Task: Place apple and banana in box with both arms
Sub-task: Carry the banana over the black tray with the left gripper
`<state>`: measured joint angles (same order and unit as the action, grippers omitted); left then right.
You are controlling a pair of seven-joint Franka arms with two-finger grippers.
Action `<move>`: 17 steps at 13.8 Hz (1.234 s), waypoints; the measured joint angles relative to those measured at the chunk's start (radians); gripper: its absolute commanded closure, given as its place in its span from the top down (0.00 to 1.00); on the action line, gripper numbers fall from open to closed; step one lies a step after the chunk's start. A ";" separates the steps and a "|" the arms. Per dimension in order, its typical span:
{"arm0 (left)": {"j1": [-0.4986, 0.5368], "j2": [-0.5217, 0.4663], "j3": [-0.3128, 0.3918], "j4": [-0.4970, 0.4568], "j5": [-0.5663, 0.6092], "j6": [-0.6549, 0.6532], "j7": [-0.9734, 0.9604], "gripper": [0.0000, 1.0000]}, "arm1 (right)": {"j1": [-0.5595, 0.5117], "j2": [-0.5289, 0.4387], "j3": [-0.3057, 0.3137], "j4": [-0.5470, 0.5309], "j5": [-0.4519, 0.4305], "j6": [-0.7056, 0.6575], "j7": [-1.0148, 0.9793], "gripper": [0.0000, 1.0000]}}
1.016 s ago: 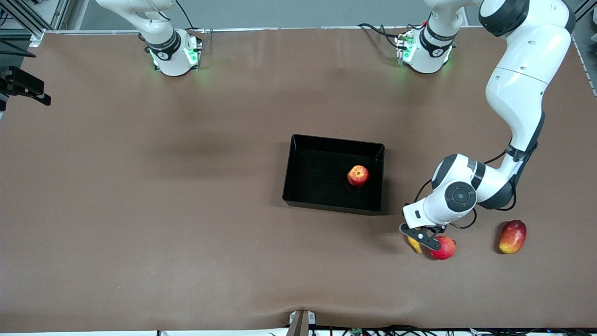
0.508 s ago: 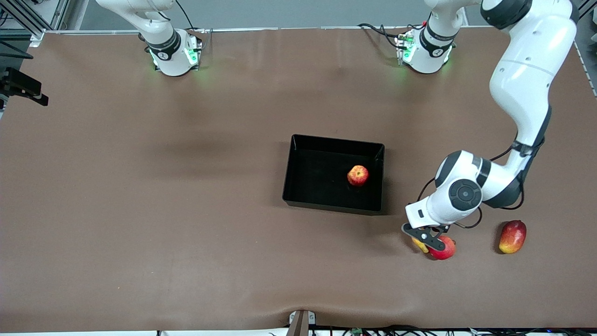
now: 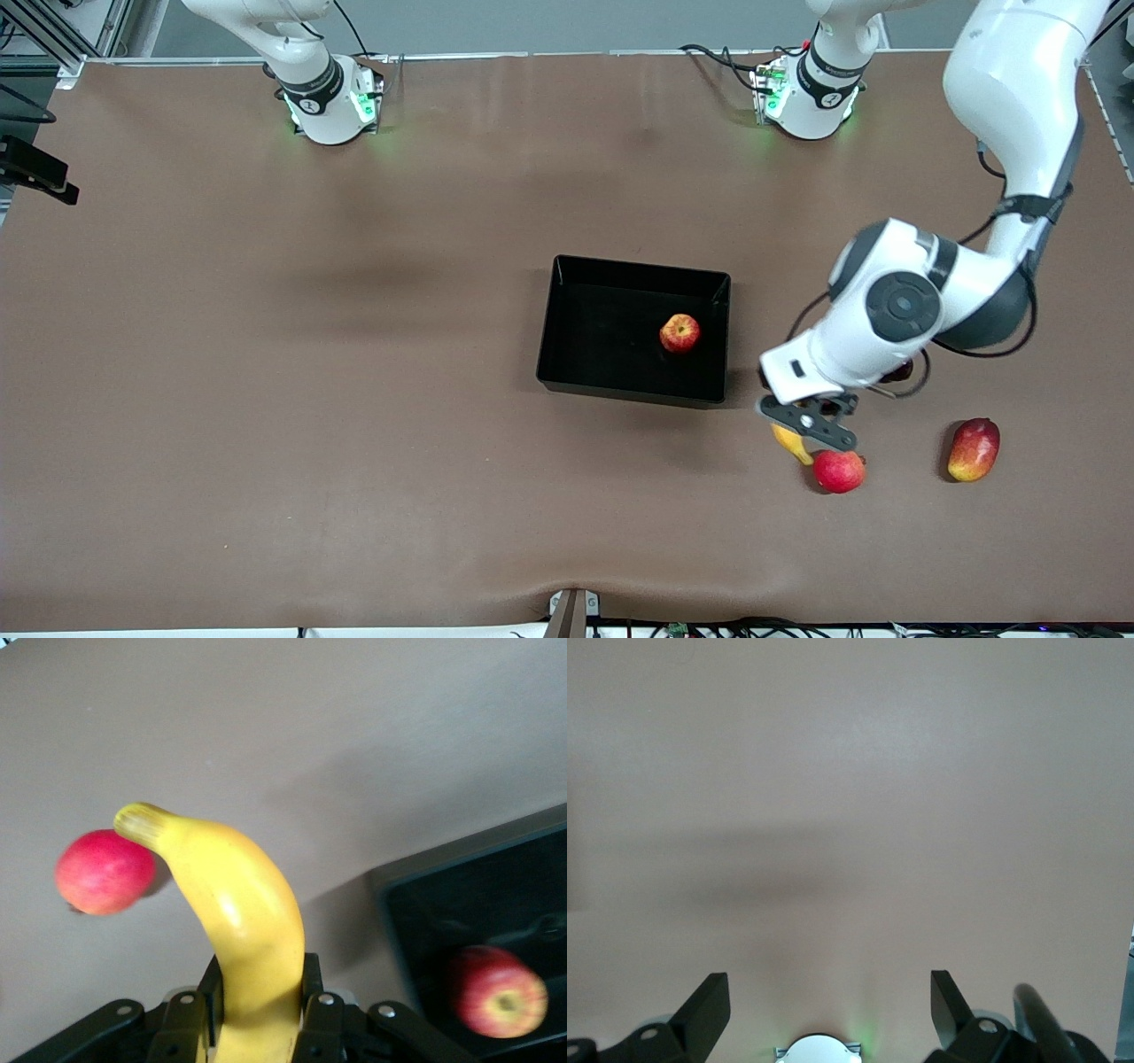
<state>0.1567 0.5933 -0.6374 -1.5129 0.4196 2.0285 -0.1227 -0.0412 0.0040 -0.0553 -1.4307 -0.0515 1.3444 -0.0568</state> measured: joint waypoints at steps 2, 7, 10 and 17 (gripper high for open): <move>-0.076 -0.003 -0.014 0.000 -0.001 -0.008 -0.142 0.00 | 0.000 0.000 0.000 0.000 0.001 0.000 0.042 1.00; -0.279 0.042 -0.010 0.026 -0.002 -0.009 -0.412 0.00 | 0.000 0.003 -0.001 -0.001 0.001 0.004 0.058 1.00; -0.392 0.100 0.027 0.066 -0.002 -0.007 -0.492 0.00 | -0.001 0.005 -0.002 -0.001 0.001 0.025 0.061 1.00; -0.561 0.182 0.172 0.085 -0.002 0.061 -0.587 0.00 | -0.001 0.005 -0.003 -0.001 0.001 0.030 0.063 1.00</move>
<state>-0.4042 0.7750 -0.4650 -1.4284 0.4177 2.0897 -0.7100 -0.0425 0.0093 -0.0588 -1.4317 -0.0501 1.3744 0.0059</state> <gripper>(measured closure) 0.639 0.000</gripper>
